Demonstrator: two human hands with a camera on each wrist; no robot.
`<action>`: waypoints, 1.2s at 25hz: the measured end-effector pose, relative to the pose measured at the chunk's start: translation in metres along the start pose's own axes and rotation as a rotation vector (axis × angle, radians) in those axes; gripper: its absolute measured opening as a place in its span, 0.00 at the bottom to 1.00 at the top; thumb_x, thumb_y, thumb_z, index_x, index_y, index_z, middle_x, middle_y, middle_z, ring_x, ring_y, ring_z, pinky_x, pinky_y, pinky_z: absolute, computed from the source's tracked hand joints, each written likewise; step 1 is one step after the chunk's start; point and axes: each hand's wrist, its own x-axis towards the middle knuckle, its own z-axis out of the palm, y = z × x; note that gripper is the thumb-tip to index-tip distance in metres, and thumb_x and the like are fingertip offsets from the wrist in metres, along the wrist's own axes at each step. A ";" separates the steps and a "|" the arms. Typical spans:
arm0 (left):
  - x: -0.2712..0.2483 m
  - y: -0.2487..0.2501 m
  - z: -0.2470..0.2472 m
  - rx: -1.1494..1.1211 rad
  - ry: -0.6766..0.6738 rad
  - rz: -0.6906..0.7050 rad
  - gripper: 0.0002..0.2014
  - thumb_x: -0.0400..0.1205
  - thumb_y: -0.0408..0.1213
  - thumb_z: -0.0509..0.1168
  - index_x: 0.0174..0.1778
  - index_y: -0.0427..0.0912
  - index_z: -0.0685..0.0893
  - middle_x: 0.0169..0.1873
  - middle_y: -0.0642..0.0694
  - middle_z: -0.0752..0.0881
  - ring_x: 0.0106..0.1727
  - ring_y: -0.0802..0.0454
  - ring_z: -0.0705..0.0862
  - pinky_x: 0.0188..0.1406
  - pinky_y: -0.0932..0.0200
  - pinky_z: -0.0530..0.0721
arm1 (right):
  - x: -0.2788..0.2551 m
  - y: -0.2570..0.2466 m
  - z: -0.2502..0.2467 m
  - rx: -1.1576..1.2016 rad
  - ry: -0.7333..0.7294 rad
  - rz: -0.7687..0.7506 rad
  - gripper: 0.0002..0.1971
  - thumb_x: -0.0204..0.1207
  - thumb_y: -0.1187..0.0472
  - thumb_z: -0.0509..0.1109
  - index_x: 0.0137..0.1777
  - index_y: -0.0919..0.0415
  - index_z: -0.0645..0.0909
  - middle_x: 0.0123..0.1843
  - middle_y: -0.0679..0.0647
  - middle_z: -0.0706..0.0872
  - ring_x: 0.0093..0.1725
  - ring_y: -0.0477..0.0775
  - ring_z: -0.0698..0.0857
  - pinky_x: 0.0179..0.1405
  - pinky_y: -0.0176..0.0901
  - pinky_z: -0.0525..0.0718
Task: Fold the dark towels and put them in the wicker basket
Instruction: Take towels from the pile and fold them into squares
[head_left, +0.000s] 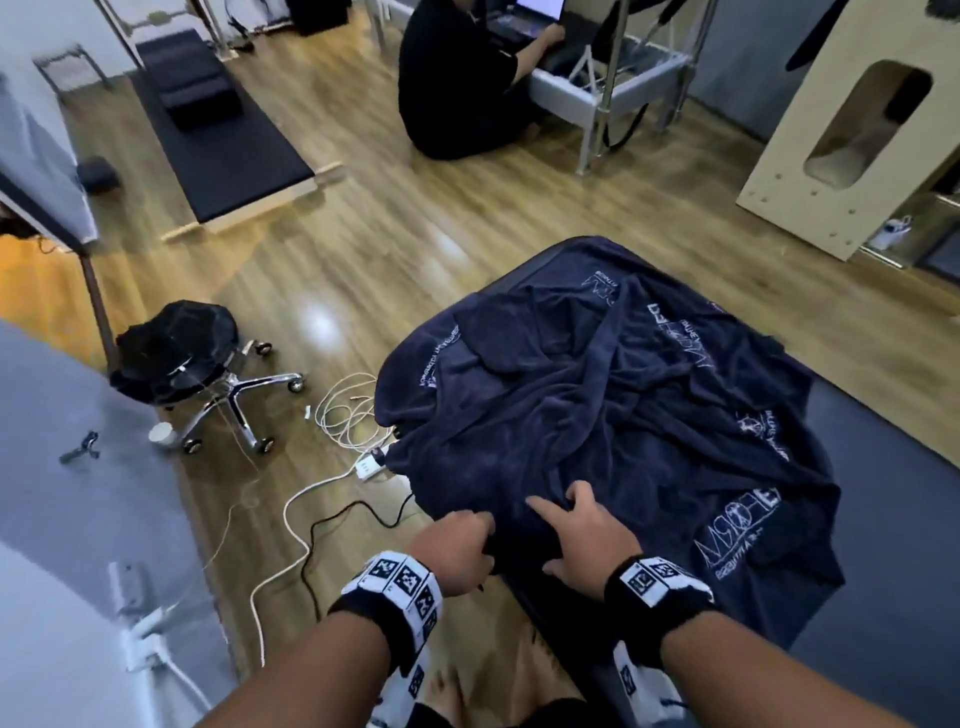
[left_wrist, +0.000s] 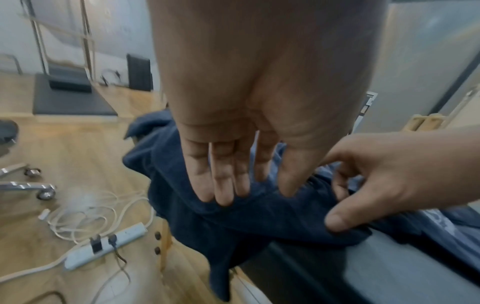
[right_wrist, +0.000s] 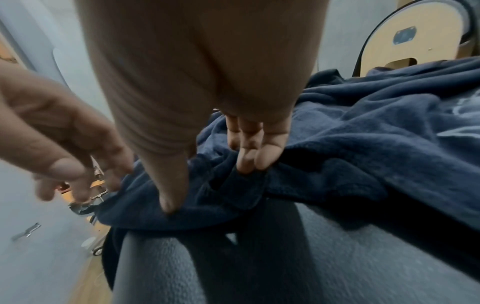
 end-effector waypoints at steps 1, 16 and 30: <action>0.010 0.004 0.000 0.014 -0.010 0.029 0.16 0.78 0.42 0.66 0.61 0.45 0.78 0.60 0.43 0.81 0.63 0.44 0.80 0.60 0.51 0.80 | 0.005 -0.003 -0.001 -0.018 0.002 0.007 0.32 0.75 0.50 0.75 0.77 0.39 0.66 0.70 0.55 0.59 0.65 0.63 0.76 0.57 0.57 0.86; 0.050 0.003 -0.051 0.237 0.195 0.283 0.08 0.75 0.42 0.61 0.49 0.50 0.76 0.51 0.46 0.89 0.58 0.41 0.85 0.57 0.46 0.72 | -0.071 0.017 -0.038 0.556 0.616 0.431 0.12 0.81 0.60 0.64 0.61 0.46 0.75 0.53 0.58 0.91 0.56 0.66 0.86 0.57 0.52 0.82; -0.008 0.152 -0.029 0.163 -0.050 0.931 0.20 0.74 0.34 0.60 0.58 0.60 0.74 0.53 0.43 0.88 0.57 0.39 0.84 0.55 0.45 0.84 | -0.137 0.022 0.008 0.611 0.670 0.434 0.14 0.63 0.52 0.64 0.47 0.49 0.85 0.56 0.48 0.83 0.56 0.57 0.85 0.58 0.47 0.83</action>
